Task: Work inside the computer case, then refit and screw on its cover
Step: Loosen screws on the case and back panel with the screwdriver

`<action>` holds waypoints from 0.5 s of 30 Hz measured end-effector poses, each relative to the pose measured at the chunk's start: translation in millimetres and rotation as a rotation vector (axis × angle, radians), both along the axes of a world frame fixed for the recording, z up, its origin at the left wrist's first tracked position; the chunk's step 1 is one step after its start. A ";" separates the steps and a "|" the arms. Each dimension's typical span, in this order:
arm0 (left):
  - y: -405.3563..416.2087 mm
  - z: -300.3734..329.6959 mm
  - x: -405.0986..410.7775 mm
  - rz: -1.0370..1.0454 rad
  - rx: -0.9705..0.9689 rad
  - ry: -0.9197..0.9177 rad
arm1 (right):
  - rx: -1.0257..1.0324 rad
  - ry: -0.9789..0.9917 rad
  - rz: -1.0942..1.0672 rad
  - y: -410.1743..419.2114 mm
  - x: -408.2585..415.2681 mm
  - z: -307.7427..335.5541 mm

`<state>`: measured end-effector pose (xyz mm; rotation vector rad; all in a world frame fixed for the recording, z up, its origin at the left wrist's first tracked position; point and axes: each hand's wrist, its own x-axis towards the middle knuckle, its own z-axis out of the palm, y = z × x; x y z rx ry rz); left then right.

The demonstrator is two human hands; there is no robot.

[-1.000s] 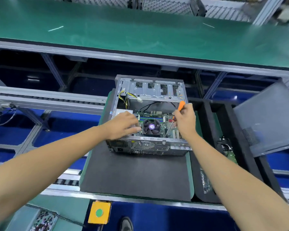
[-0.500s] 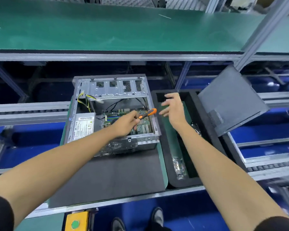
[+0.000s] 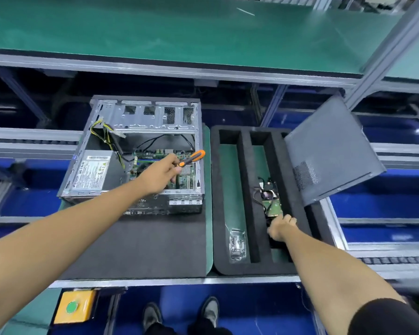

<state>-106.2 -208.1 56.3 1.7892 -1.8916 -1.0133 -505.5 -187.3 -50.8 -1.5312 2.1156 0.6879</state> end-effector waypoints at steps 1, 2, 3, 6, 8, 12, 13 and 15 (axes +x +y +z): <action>0.4 0.2 -0.3 -0.003 -0.005 -0.006 | -0.015 0.034 0.052 -0.2 -1.9 -1.1; 1.2 0.8 -0.6 -0.007 -0.011 -0.008 | -0.012 0.053 0.083 0.0 -3.9 -0.9; 2.2 1.4 -0.9 -0.010 -0.018 -0.007 | -0.004 0.063 0.104 0.2 -5.1 -2.2; 4.6 3.1 -1.9 -0.007 -0.021 -0.003 | -0.004 0.062 0.134 1.5 -5.7 -2.6; 4.8 2.9 -2.0 -0.010 -0.022 -0.012 | -0.033 0.041 0.119 2.9 -3.8 -0.5; 5.3 1.1 -1.0 -0.003 -0.019 0.004 | -0.134 -0.064 0.125 10.5 -1.7 1.3; 5.4 1.0 -0.6 -0.003 -0.018 0.002 | -0.137 -0.115 0.127 11.9 -1.4 0.9; 6.0 0.8 0.3 -0.005 -0.020 -0.009 | -0.140 -0.183 0.150 12.7 -3.0 4.0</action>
